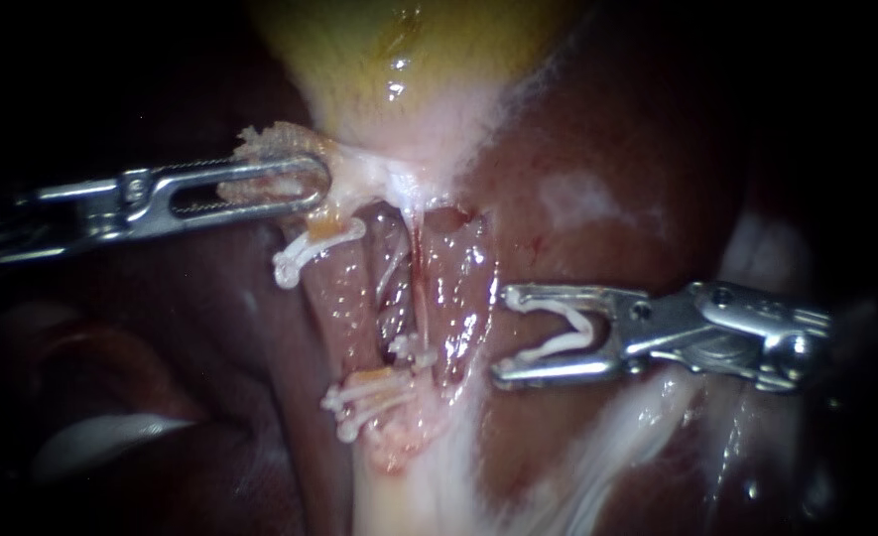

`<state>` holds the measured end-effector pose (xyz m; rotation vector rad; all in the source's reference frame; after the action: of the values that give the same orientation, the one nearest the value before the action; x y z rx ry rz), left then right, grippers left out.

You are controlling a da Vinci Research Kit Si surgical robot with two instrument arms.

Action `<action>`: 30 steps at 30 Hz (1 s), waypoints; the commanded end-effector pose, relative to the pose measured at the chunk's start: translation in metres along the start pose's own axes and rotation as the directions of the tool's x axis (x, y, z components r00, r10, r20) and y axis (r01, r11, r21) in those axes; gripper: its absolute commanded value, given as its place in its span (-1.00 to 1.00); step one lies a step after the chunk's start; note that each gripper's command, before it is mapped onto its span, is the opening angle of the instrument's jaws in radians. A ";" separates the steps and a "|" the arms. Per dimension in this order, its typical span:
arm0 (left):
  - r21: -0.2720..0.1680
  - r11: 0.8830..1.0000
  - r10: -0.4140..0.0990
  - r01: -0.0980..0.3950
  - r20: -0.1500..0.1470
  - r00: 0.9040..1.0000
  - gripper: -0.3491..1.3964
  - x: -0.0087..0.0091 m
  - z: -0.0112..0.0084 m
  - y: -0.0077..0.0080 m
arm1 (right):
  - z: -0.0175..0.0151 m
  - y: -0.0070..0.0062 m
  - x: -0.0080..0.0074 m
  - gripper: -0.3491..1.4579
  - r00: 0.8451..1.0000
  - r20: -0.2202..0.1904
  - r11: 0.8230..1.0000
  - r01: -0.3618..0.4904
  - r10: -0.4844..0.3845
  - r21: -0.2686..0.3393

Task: Clipping second clip right tube

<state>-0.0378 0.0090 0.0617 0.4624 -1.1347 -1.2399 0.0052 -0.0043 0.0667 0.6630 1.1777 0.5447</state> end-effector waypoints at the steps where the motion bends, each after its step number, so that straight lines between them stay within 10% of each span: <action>1: 0.001 1.000 0.000 0.000 -0.001 1.000 -0.73 0.0000 0.0000 0.0000 | 0.0006 0.0003 -0.0001 -0.11 1.000 0.000 1.000 -0.017 0.017 0.003; 30: 0.002 1.000 0.000 0.000 -0.001 1.000 -0.71 0.0001 -0.0001 -0.0003 | 0.0081 0.0031 -0.0014 -0.11 0.958 -0.072 0.955 -0.269 0.279 0.123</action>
<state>-0.0379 0.0088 0.0615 0.4653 -1.1349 -1.2381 0.0124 -0.0046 0.0718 0.9204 1.2185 0.7531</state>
